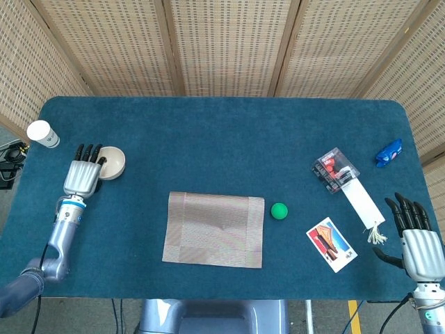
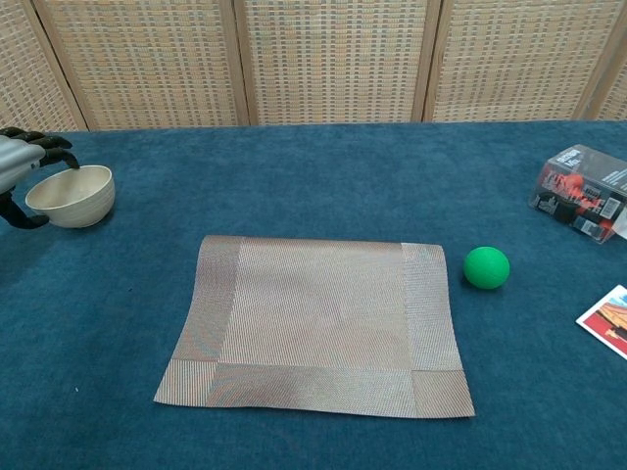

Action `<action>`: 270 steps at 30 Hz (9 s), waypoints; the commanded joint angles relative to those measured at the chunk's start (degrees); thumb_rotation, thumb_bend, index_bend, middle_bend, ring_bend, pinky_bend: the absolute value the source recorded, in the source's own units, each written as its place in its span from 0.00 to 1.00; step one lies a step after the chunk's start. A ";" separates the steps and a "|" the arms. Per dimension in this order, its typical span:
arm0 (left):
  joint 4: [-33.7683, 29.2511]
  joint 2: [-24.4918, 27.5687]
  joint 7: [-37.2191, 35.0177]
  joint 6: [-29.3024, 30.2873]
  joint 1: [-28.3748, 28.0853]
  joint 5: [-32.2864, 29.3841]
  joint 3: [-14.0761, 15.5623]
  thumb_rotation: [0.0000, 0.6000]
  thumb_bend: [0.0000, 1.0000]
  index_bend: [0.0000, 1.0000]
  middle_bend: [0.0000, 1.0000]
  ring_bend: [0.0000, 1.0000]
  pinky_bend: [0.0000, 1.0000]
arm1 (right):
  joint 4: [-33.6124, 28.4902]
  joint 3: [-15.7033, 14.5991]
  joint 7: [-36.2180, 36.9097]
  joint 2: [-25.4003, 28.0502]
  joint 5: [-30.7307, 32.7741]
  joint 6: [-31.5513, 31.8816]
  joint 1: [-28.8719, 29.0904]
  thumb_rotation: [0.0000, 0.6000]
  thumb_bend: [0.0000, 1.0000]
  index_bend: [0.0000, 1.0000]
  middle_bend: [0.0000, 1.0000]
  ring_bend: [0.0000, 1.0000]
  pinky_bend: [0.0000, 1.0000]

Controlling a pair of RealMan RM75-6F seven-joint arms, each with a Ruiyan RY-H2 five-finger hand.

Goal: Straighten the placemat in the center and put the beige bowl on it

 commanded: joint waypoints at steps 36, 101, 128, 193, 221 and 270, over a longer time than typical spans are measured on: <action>-45.04 18.36 -4.06 14.05 10.16 15.86 9.55 1.00 0.18 0.15 0.00 0.00 0.00 | -1.60 -0.03 2.30 1.59 -1.29 1.87 -0.70 1.00 0.14 0.07 0.00 0.00 0.00; -39.29 0.17 12.05 6.13 8.53 14.43 13.95 1.00 0.37 0.18 0.00 0.00 0.00 | -1.98 0.18 6.65 2.55 -0.62 1.16 -0.72 1.00 0.14 0.07 0.00 0.00 0.00; -37.58 -2.22 11.35 6.71 8.15 13.86 12.88 1.00 0.52 0.48 0.00 0.00 0.00 | -2.11 0.09 6.62 2.58 -0.74 1.07 -0.70 1.00 0.14 0.07 0.00 0.00 0.00; -6.12 -9.63 31.80 -2.40 -26.31 -21.79 -17.11 1.00 0.60 0.68 0.00 0.00 0.00 | 1.67 4.02 10.04 3.21 8.85 -4.12 0.31 1.00 0.14 0.08 0.00 0.00 0.00; -18.74 0.69 16.45 9.47 -15.71 -12.98 -9.33 1.00 0.28 0.00 0.00 0.00 0.00 | 0.95 3.65 9.90 3.52 7.49 -3.84 -0.05 1.00 0.13 0.08 0.00 0.00 0.00; -48.88 25.96 -0.22 32.69 21.39 9.03 11.43 1.00 0.27 0.00 0.00 0.00 0.00 | 5.46 -4.82 2.53 -6.49 -15.44 -8.28 9.36 1.00 0.04 0.21 0.00 0.00 0.00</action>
